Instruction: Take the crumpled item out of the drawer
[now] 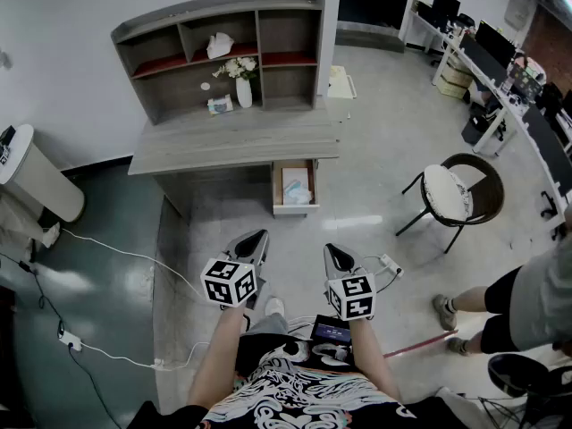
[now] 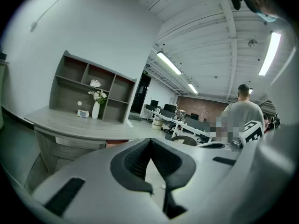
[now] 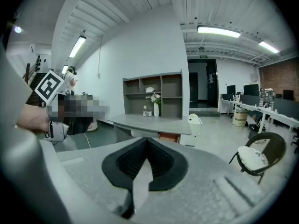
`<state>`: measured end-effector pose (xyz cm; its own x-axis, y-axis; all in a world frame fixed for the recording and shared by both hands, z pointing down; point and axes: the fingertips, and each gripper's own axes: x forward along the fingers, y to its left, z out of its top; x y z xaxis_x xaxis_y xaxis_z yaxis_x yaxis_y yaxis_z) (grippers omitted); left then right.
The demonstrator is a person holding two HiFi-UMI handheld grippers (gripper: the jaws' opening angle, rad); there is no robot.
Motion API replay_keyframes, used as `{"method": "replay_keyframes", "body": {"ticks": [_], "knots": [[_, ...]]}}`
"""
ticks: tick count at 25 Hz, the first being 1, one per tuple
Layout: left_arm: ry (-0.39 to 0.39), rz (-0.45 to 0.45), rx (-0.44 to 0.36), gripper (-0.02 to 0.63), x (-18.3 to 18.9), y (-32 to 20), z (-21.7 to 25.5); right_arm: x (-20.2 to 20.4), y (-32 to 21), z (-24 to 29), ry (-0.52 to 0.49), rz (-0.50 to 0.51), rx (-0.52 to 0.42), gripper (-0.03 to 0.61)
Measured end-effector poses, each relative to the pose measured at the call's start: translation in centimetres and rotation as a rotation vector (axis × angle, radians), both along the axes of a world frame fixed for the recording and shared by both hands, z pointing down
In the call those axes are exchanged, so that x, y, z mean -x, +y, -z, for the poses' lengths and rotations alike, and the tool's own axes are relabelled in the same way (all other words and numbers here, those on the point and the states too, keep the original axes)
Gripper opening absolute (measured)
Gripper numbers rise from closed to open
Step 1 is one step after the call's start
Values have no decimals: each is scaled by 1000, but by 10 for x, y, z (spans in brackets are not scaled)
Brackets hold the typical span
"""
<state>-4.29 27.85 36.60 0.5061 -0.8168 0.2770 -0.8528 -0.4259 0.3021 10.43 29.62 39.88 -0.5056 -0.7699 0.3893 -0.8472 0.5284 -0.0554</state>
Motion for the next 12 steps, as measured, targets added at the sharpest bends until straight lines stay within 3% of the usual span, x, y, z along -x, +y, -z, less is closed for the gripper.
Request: {"method": "replay_keyframes", "body": {"ticks": [12], "knots": [[-7, 12, 2, 0, -3, 6, -1, -11, 3, 2, -19, -5, 1, 5]]}}
